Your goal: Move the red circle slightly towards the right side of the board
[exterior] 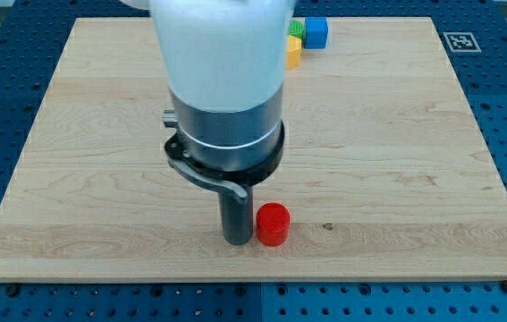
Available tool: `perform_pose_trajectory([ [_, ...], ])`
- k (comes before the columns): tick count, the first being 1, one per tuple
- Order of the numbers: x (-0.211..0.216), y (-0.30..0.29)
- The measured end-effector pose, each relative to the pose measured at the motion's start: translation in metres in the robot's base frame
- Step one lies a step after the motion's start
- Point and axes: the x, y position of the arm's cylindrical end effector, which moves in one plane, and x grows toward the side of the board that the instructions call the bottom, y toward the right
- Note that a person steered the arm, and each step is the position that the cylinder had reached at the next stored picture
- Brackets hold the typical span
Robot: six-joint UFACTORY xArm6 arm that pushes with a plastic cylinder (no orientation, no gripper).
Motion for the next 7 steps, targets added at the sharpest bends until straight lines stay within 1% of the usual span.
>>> perform_pose_trajectory([
  [5,-0.005,0.072],
  [7,-0.005,0.073],
])
